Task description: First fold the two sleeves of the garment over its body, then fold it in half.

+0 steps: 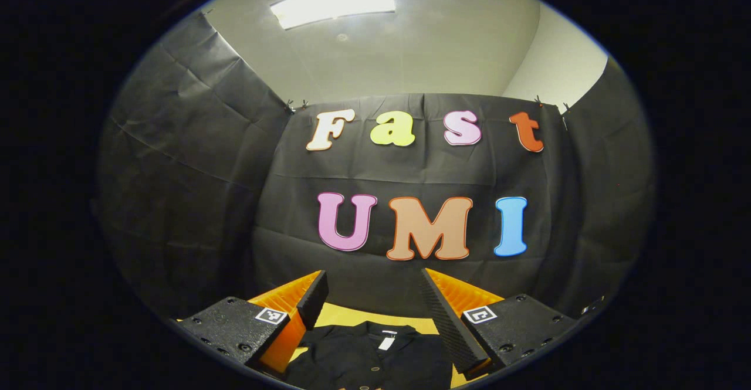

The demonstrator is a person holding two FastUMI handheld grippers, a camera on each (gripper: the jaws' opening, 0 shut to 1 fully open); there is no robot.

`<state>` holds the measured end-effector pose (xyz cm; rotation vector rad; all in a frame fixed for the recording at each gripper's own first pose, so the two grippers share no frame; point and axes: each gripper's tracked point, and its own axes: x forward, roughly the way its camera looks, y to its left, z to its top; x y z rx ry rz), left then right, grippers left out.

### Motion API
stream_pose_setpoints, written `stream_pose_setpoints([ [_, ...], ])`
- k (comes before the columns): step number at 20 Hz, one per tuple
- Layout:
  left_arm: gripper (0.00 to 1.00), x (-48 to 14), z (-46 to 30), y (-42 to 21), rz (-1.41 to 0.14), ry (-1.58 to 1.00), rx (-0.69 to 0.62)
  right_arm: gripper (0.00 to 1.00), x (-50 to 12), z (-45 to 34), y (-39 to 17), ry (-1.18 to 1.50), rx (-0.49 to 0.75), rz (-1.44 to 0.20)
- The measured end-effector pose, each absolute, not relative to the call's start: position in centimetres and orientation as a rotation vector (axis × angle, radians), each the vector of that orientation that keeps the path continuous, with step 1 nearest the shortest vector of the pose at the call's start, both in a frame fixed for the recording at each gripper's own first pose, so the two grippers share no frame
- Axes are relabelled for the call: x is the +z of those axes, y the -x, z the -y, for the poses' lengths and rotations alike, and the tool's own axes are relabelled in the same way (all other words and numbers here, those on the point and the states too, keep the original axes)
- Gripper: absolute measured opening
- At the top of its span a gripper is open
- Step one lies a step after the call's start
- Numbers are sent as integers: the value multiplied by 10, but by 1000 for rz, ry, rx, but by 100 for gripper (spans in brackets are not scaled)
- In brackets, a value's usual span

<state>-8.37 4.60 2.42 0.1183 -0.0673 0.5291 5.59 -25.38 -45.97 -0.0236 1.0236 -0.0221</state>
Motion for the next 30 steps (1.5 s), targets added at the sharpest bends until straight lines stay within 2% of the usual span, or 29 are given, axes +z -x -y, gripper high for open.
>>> stream_pose_setpoints([
  [2, 93, 22, -47, 89, 63, -121, 538, 53, -458, 243, -44, 17, 47, -1039],
  [5, 92, 23, -52, 94, 68, -116, 549, 7, -451, 233, -39, -8, 28, -1060],
  [7, 93, 24, -58, 92, 71, -122, 547, 3, -442, 222, -41, -47, 21, -1034],
  [11, 92, 20, -75, 91, 71, -110, 539, 3, -381, 180, -55, -138, 62, -876],
  [14, 92, 11, -97, 86, 59, -94, 515, 2, -335, 124, -69, -186, 119, -784],
  [18, 92, 2, -142, 92, 27, -80, 510, 2, -298, 22, -84, -177, 239, -745],
  [22, 93, -7, -192, 96, -11, -89, 509, 0, -287, -79, -98, -198, 318, -730],
  [25, 93, -7, -231, 96, -13, -87, 525, 2, -286, -132, -111, -213, 347, -727],
  [30, 93, -18, -284, 109, -55, -101, 541, 2, -277, -218, -126, -101, 420, -685],
])
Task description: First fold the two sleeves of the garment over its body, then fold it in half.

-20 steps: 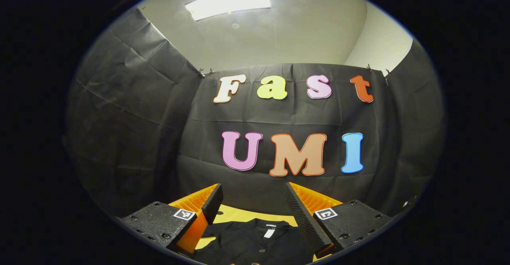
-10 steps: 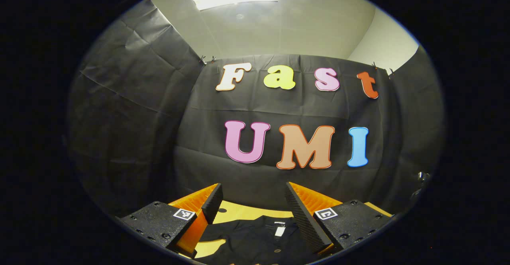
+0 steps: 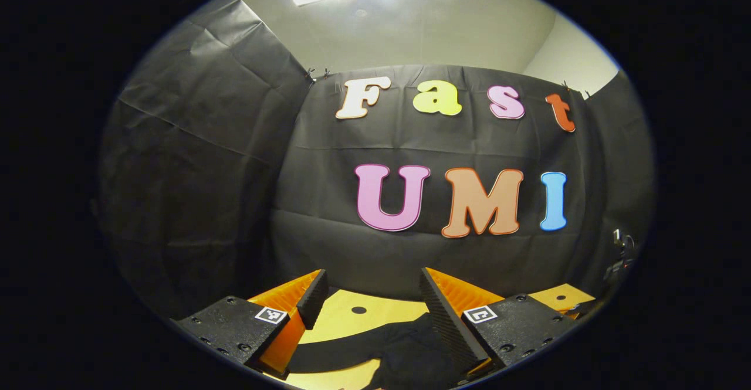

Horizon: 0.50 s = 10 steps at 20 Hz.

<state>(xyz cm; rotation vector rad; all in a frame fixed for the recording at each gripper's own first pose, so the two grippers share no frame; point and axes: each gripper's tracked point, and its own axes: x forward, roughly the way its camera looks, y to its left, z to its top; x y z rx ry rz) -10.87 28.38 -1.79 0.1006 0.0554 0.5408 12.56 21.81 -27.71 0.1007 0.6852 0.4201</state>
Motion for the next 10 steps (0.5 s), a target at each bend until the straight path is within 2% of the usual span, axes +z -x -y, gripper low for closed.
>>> stream_pose_setpoints([
  [3, 93, -28, -312, 123, -75, -84, 555, 0, -272, -281, -128, -65, 489, -655],
  [5, 93, -35, -332, 133, -95, -79, 570, 2, -276, -317, -132, -41, 519, -654],
  [10, 93, -52, -375, 161, -137, -90, 621, 2, -300, -373, -141, 0, 532, -685],
])
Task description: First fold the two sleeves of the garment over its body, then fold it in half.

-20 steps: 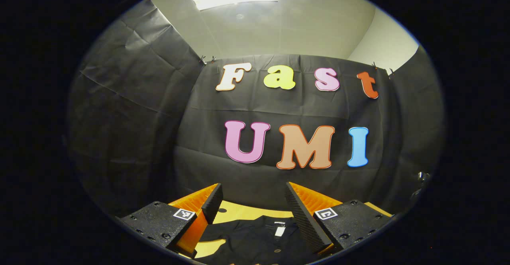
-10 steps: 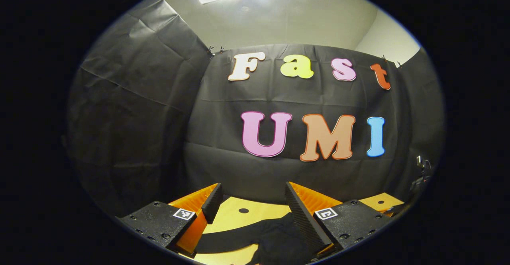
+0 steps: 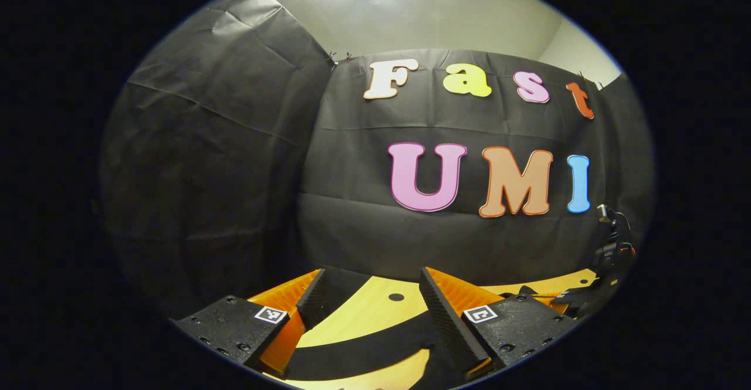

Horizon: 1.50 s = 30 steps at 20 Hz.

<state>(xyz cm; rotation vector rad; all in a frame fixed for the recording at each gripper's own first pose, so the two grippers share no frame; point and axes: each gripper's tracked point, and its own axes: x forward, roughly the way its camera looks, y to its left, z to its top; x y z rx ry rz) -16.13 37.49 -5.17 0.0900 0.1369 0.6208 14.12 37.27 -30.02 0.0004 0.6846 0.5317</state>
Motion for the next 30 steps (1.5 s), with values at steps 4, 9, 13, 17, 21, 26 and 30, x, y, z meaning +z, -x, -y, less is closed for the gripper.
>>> stream_pose_setpoints([
  [4, 93, -75, -403, 180, -174, -77, 661, 22, -298, -403, -148, 13, 542, -663],
  [9, 94, -140, -452, 230, -304, -117, 782, 100, -237, -381, -155, 53, 488, -447],
  [13, 93, -197, -477, 272, -439, -101, 853, 100, -214, -339, -143, 66, 443, -424],
  [17, 94, -253, -486, 299, -561, -65, 892, 100, -202, -305, -139, 100, 379, -405],
  [21, 95, -307, -477, 318, -709, -40, 869, 99, -208, -285, -132, 134, 342, -436],
  [26, 100, -346, -459, 323, -794, 16, 829, 100, -204, -273, -119, 143, 317, -442],
  [30, 47, -360, -441, 307, -788, 75, 712, 99, -196, -262, -110, 140, 297, -430],
])
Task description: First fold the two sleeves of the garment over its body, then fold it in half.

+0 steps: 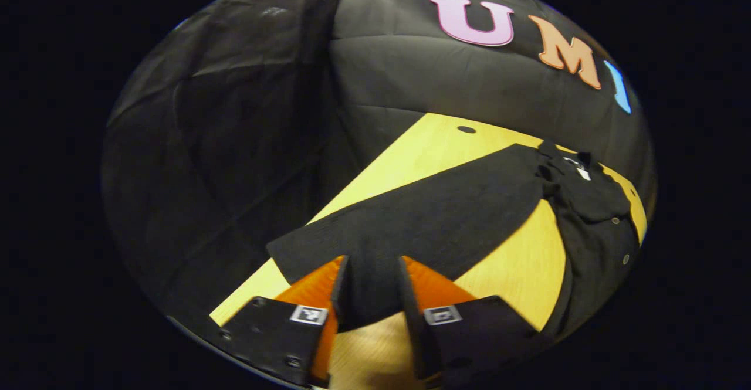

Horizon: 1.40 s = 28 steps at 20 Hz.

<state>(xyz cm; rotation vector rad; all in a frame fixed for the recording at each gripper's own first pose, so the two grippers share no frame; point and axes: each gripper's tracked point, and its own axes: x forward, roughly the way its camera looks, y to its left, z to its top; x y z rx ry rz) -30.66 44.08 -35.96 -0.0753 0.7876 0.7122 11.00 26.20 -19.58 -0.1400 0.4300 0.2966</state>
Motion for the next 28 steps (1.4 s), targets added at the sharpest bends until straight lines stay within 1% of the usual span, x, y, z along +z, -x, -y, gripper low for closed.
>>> stream_pose_setpoints([
  [2, 11, -362, -439, 305, -815, 38, 680, 99, -197, -252, -103, 132, 278, -441],
  [3, 0, -361, -438, 305, -835, 16, 679, 99, -197, -246, -100, 125, 265, -444],
  [6, 0, -358, -431, 298, -887, 5, 618, 100, -201, -237, -88, 94, 253, -456],
  [8, 0, -337, -417, 279, -845, 71, 570, 99, -201, -226, -81, 96, 232, -458],
  [10, 0, -305, -403, 240, -763, 83, 518, 99, -197, -217, -74, 89, 212, -445],
  [13, 0, -268, -371, 164, -647, -8, 378, 99, -194, -198, -61, 67, 177, -437],
  [17, 0, -243, -300, 91, -608, -52, 195, 99, -188, -154, -38, 34, 88, -423],
  [21, 0, -246, -224, 29, -609, -58, 37, 99, -189, -99, -8, -44, -24, -450],
  [23, 0, -249, -189, 0, -604, -99, -26, 99, -179, -68, 2, -44, -69, -419],
  [26, 0, -259, -141, -31, -615, -107, -102, 93, -189, -33, 13, -54, -113, -459],
  [27, 0, -264, -128, -37, -624, -113, -122, 96, -188, -22, 16, -60, -134, -462],
  [28, 0, -272, -116, -47, -636, -127, -134, 97, -186, -13, 18, -69, -148, -458],
])
